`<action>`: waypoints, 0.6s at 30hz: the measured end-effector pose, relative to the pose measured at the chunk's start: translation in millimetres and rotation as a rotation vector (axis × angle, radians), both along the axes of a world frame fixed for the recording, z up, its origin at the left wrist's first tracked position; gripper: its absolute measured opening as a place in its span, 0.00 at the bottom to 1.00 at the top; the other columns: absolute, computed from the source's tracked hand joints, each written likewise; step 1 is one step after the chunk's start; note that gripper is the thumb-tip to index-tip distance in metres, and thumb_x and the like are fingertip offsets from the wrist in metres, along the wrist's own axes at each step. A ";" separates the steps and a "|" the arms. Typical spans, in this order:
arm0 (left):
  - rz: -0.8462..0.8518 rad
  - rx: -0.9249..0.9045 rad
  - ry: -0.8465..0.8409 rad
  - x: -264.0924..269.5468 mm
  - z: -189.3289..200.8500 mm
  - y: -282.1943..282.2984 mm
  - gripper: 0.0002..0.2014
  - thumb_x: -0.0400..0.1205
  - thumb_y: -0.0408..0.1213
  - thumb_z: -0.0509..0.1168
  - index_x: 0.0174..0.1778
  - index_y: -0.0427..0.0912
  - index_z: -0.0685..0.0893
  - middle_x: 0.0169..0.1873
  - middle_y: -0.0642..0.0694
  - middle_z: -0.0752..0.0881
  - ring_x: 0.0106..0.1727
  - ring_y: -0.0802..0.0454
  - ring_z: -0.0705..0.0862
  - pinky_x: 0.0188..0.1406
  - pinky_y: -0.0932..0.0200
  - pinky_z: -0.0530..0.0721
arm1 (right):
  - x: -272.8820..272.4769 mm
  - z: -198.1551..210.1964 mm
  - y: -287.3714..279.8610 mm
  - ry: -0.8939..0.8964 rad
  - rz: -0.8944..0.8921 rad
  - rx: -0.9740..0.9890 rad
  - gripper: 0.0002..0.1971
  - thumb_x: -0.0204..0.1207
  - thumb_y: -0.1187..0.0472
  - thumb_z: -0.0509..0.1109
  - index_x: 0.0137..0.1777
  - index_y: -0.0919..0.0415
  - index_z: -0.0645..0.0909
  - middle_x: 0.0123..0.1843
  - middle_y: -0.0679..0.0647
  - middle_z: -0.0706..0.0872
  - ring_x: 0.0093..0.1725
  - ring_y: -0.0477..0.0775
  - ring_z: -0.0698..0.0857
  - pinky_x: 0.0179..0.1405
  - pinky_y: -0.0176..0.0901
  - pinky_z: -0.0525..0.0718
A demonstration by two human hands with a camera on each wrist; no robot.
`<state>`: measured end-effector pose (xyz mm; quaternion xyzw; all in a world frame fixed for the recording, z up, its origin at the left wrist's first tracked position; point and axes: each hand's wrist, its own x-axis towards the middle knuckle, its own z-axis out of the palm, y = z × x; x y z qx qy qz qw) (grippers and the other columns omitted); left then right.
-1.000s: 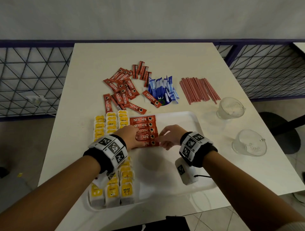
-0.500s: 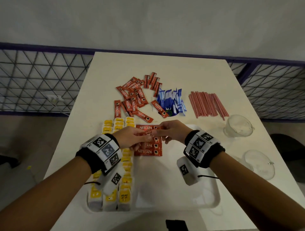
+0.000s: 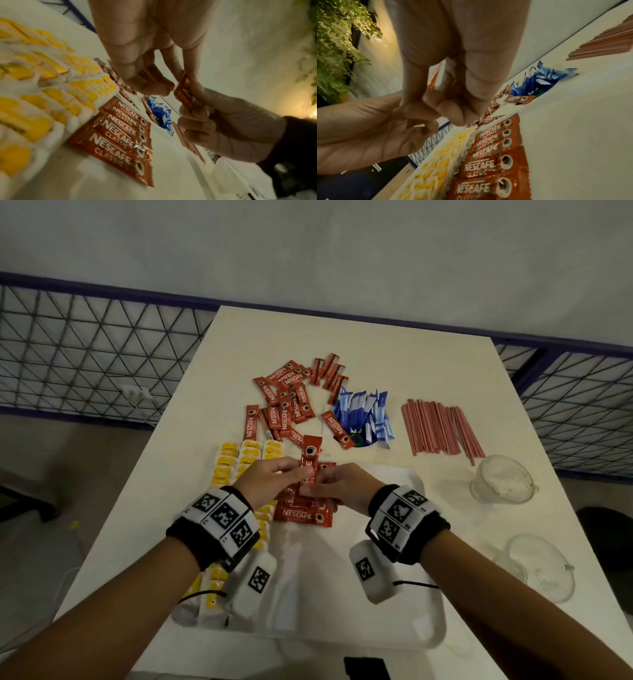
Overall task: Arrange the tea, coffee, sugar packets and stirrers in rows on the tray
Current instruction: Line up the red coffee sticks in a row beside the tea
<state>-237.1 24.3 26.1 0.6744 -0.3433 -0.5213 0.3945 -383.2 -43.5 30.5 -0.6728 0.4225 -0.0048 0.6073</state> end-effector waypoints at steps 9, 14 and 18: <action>-0.429 0.067 -0.499 -5.4 1.9 1.7 0.11 0.76 0.46 0.70 0.48 0.44 0.88 0.35 0.56 0.83 0.39 0.60 0.80 0.39 0.68 0.74 | -23.9 0.9 -11.6 -0.039 -0.108 0.003 0.05 0.74 0.64 0.71 0.41 0.56 0.77 0.34 0.55 0.81 0.29 0.48 0.77 0.31 0.36 0.79; -0.491 0.082 -0.543 -9.3 -4.5 4.8 0.13 0.76 0.42 0.72 0.55 0.46 0.86 0.46 0.52 0.84 0.50 0.58 0.81 0.45 0.69 0.77 | -38.2 -8.5 -8.3 0.215 0.040 -0.104 0.07 0.75 0.64 0.70 0.51 0.65 0.84 0.31 0.50 0.80 0.29 0.44 0.77 0.34 0.31 0.78; -0.514 0.102 -0.545 -8.3 -12.7 10.2 0.12 0.76 0.37 0.72 0.54 0.45 0.85 0.50 0.48 0.86 0.48 0.59 0.80 0.52 0.66 0.78 | -48.5 -24.7 2.7 0.269 0.013 -0.027 0.11 0.73 0.67 0.72 0.54 0.69 0.84 0.31 0.50 0.81 0.29 0.44 0.79 0.37 0.30 0.80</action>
